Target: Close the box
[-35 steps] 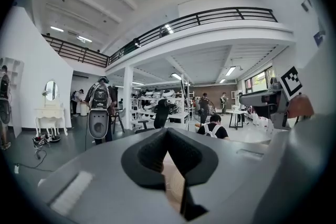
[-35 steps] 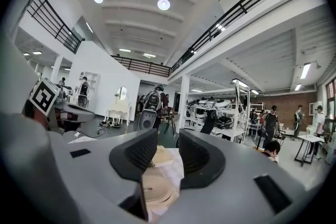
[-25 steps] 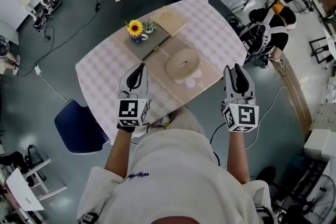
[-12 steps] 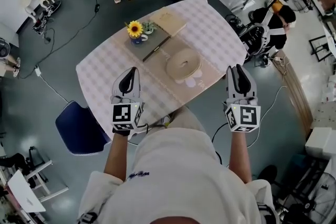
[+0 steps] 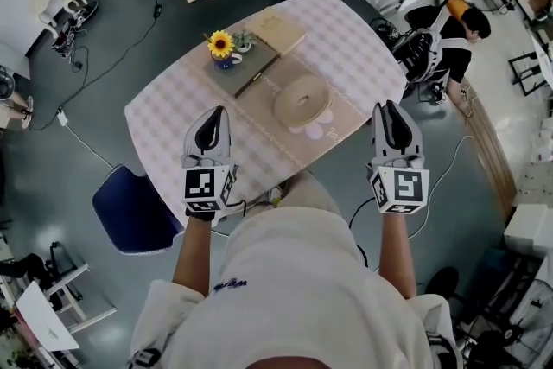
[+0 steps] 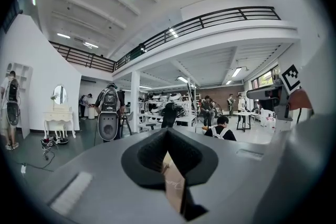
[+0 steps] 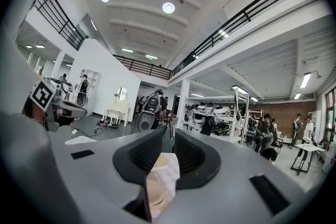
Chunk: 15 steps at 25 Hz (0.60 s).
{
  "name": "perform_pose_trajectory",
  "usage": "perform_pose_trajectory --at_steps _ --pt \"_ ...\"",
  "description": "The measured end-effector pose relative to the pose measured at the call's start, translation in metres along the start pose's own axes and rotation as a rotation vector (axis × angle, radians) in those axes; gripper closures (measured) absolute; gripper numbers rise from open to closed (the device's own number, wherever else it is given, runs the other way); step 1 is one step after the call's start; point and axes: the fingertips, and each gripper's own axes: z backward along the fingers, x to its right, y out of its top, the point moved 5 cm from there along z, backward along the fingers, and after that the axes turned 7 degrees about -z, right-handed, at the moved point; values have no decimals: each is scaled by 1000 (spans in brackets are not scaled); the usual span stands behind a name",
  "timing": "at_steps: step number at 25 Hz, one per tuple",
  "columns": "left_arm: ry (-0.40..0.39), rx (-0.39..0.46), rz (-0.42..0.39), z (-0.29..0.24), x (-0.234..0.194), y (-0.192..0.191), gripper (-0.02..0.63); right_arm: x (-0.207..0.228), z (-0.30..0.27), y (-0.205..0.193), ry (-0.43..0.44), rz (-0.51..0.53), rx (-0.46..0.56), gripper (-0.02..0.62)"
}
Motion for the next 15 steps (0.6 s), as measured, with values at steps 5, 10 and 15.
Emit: perform_pose_trajectory --at_steps 5,10,15 --pt "-3 11 22 -1 0 2 604 0 3 8 -10 -3 30 548" --pt "-9 13 11 0 2 2 603 -1 4 10 -8 -4 37 563" --pt "-11 19 4 0 2 5 604 -3 3 13 -5 8 36 571"
